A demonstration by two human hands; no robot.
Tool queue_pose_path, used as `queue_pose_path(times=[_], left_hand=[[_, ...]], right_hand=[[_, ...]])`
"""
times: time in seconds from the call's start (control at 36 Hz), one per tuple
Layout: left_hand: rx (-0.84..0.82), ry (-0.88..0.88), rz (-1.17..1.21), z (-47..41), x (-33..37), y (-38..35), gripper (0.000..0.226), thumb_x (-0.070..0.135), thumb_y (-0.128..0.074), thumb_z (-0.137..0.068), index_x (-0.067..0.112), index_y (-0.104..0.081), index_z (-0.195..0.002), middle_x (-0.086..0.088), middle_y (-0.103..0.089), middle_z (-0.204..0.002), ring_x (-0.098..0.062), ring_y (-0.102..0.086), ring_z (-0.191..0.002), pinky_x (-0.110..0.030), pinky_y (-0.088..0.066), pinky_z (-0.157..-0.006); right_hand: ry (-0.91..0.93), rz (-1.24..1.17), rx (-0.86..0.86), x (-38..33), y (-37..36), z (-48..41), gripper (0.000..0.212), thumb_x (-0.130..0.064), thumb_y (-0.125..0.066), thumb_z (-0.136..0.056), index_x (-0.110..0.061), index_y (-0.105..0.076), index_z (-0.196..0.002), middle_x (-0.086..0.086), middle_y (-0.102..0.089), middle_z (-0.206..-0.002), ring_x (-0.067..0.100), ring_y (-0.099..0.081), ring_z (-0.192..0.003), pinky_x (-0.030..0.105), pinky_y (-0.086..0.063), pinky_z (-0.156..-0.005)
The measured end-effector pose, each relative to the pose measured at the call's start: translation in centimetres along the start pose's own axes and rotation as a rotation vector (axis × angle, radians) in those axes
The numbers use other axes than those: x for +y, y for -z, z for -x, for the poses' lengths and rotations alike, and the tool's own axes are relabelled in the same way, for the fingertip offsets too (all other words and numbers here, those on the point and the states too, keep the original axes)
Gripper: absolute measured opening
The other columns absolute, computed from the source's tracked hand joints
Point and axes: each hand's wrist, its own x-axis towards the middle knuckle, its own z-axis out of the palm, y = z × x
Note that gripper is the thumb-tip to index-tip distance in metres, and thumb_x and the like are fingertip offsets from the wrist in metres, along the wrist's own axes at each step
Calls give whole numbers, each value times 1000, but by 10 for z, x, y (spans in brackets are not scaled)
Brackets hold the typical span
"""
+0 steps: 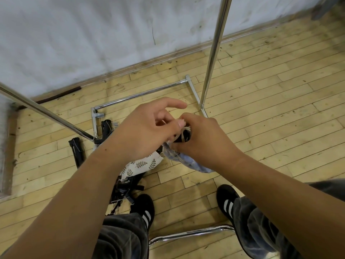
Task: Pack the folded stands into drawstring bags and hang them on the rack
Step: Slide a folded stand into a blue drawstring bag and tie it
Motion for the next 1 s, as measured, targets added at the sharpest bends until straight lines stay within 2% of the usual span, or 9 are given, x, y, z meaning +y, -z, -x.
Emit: queue_pose_path(times=[0.08,0.17,0.31,0.47,0.64,0.75,0.83,0.92,1.0], left_hand=[[110,4,152,0,6,0,35,12,-59,-103,33,-62,-131,7,-79,-95,-11,-75,-84,-22,-58,-77],[206,29,189,-2,6,1,34,12,-60,-103,32,-62,-131,10,-79,-98,-11,-76,-85,-25,-61,-79],[48,7,25,2,4,-1,47,29,-75,-94,44,-56,-134,20,-77,-101,0,-73,-95,-25,-54,-93],[45,-74,-216,4,3,-17,63,29,-77,-88,51,-48,-139,26,-71,-98,8,-65,-89,-2,-42,-73],[68,29,88,0,6,-17,38,11,-65,-94,41,-61,-117,-2,-71,-89,-12,-71,-83,-22,-53,-71],[51,95,242,-2,8,-15,26,2,-56,-95,24,-62,-108,-10,-74,-79,-8,-65,-67,-10,-45,-55],[53,123,302,-4,5,-14,24,2,-56,-93,21,-62,-107,-8,-67,-69,-4,-54,-51,-11,-38,-46],[53,125,402,-6,1,-14,24,12,-59,-83,24,-63,-104,-6,-63,-67,-9,-56,-56,-18,-40,-49],[103,94,478,-9,-2,-13,26,15,-56,-76,27,-65,-97,-3,-60,-67,-18,-58,-66,-31,-45,-67]], right_hand=[[2,2,-4,2,-1,0,37,-31,-87,-78,-25,-67,-108,-12,-72,-92,6,-68,-84,19,-55,-73],[-6,-8,-2,1,0,1,37,-33,-87,-79,-27,-67,-110,-14,-71,-98,5,-65,-89,13,-50,-73],[-22,-18,-9,-3,1,2,31,-28,-86,-79,-26,-60,-95,-16,-64,-80,-4,-61,-71,8,-46,-61],[-32,27,-26,-3,2,0,22,-18,-73,-84,-27,-53,-85,-12,-59,-73,2,-56,-66,11,-43,-58],[-34,-35,-34,-4,1,2,22,-21,-78,-79,-26,-59,-90,-10,-63,-73,2,-61,-67,15,-46,-61],[-38,-48,-111,-9,5,3,25,-22,-79,-79,-28,-57,-88,-10,-61,-81,3,-59,-73,16,-46,-60],[-40,-103,-235,-13,11,1,23,-21,-76,-82,-29,-55,-84,1,-59,-99,16,-61,-90,29,-53,-75],[-66,-251,-275,-19,16,2,4,-11,-65,-91,-12,-64,-94,16,-64,-104,29,-62,-97,40,-52,-85],[-97,-359,-299,-20,19,3,15,-7,-53,-97,-11,-67,-98,16,-70,-105,31,-65,-103,46,-54,-93]])
